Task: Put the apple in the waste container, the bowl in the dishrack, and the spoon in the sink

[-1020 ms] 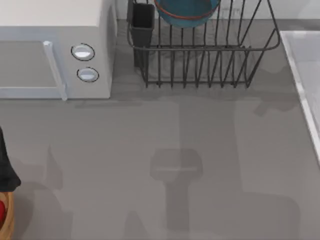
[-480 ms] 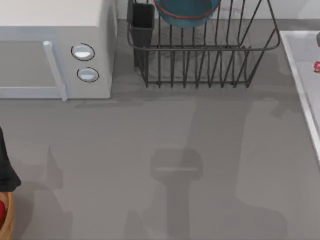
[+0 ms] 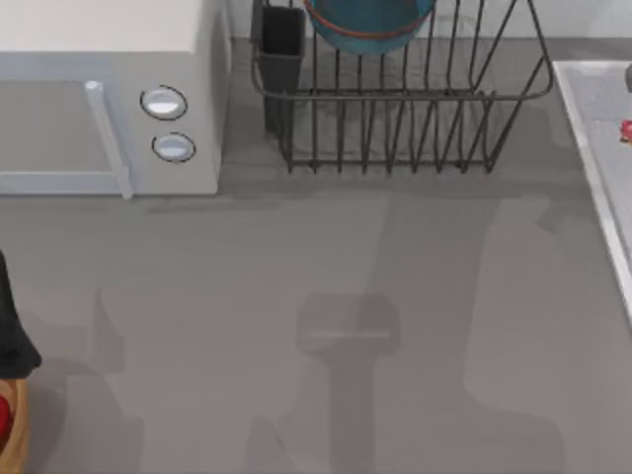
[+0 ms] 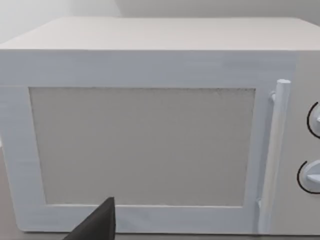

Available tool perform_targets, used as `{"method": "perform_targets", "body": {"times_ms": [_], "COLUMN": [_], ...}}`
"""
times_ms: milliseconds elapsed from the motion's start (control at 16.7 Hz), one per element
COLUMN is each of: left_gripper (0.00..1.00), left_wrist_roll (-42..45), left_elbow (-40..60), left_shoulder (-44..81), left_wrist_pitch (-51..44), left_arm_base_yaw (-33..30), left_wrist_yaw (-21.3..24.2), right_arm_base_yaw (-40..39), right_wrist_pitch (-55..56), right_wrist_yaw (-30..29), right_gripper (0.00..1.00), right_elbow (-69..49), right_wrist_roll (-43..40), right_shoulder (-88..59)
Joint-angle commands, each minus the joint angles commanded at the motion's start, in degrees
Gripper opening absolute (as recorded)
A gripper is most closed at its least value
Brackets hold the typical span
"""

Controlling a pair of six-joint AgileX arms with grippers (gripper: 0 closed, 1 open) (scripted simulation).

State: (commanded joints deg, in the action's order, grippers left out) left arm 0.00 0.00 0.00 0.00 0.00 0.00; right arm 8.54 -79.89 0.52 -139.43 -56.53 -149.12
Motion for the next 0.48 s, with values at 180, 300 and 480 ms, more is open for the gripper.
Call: {"method": "perform_targets", "body": {"times_ms": [180,300,480], "left_gripper": [1.0,1.0,1.0], "left_wrist_roll": [0.0,0.0,0.0], "left_elbow": [0.0,0.0,0.0], "left_shoulder": [0.0,0.0,0.0], "left_wrist_pitch": [0.0,0.0,0.0], "left_arm_base_yaw": [0.0,0.0,0.0], "left_wrist_yaw": [0.0,0.0,0.0], "right_arm_base_yaw": [0.0,0.0,0.0], "right_wrist_pitch": [0.0,0.0,0.0], "right_wrist_yaw": [0.0,0.0,0.0], "right_gripper": [0.45,0.6,0.83], "right_elbow": [0.0,0.0,0.0], "right_wrist_roll": [0.0,0.0,0.0], "right_shoulder": [0.0,0.0,0.0]}}
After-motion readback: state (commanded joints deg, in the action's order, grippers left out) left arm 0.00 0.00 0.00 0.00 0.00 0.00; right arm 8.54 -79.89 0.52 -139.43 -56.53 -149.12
